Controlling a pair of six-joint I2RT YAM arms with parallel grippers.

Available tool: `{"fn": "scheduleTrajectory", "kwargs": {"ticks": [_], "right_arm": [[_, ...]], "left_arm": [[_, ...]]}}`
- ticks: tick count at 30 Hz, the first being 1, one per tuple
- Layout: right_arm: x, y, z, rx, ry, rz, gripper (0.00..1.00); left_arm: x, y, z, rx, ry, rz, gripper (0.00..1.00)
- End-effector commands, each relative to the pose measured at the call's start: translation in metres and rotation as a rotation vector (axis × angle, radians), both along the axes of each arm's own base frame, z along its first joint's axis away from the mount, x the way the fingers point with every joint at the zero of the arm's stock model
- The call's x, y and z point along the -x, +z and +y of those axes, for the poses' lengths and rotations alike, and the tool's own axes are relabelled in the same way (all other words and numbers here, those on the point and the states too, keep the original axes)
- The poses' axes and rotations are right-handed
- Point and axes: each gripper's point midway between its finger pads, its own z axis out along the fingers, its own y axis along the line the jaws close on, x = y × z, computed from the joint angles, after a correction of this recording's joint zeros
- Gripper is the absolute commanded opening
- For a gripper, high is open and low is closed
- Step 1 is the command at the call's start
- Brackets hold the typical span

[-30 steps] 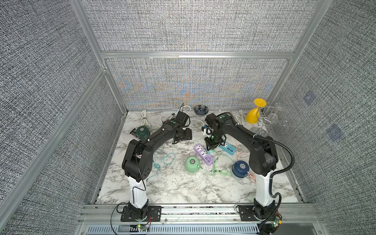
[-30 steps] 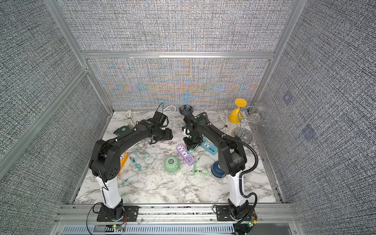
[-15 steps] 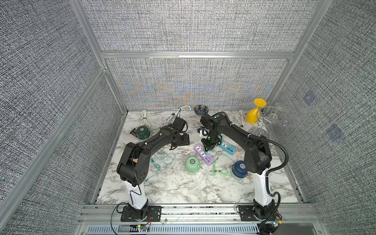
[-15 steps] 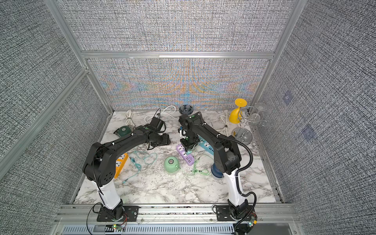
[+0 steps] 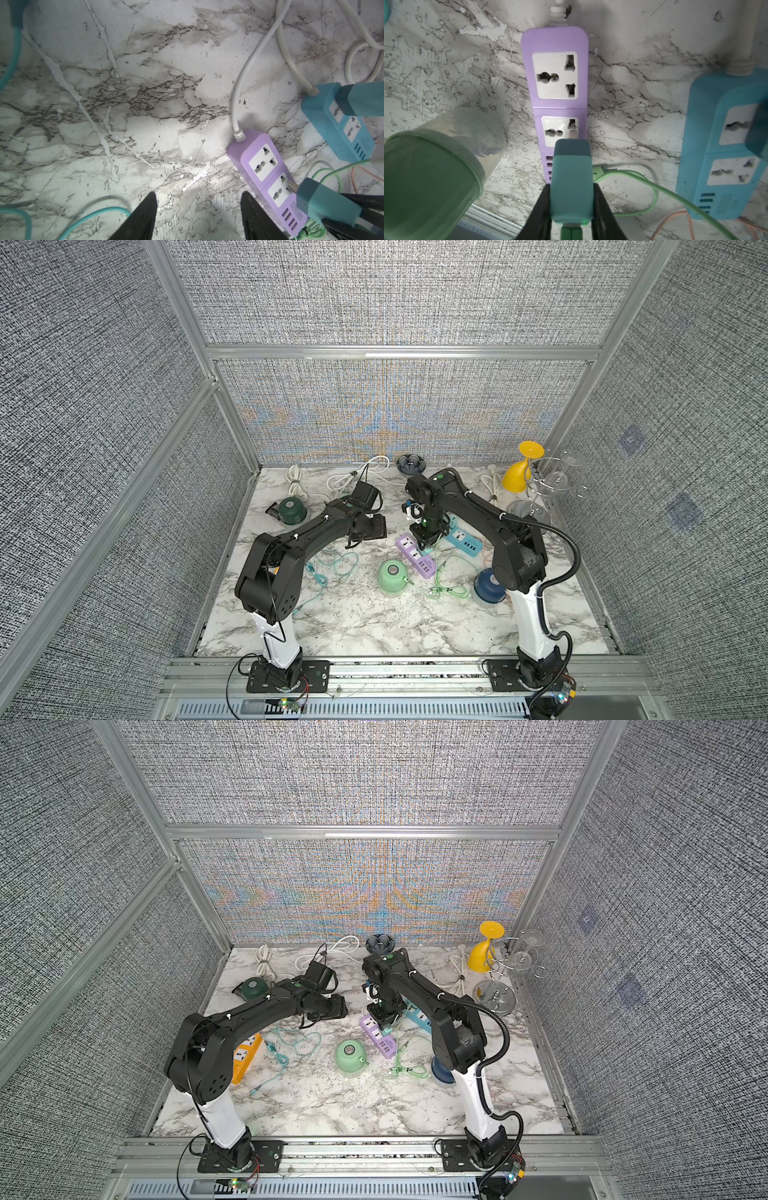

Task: Charge the cordless meat grinders
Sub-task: Insert the plug into the socket.

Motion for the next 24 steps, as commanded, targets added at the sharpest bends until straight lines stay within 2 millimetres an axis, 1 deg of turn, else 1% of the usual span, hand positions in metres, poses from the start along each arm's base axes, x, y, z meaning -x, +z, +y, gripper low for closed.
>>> {"fn": "scheduleTrajectory", "kwargs": {"ticks": [1, 10, 15, 19, 24], "right_arm": [[0.002, 0.001, -0.001, 0.012, 0.016, 0.010, 0.00], [0.001, -0.006, 0.001, 0.022, 0.028, 0.028, 0.00], [-0.004, -0.010, 0.004, 0.024, 0.029, 0.025, 0.00], [-0.009, -0.017, 0.010, 0.020, 0.030, 0.030, 0.00], [-0.016, -0.030, 0.015, 0.028, 0.027, 0.046, 0.00]], "left_arm": [[-0.002, 0.003, -0.001, 0.012, 0.001, -0.015, 0.65], [0.001, 0.001, -0.001, 0.015, 0.001, -0.009, 0.65], [0.002, -0.004, -0.002, 0.018, -0.003, 0.001, 0.64], [0.002, -0.013, -0.008, 0.032, -0.022, 0.023, 0.57], [0.003, -0.021, -0.010, 0.034, -0.024, 0.036, 0.56]]}}
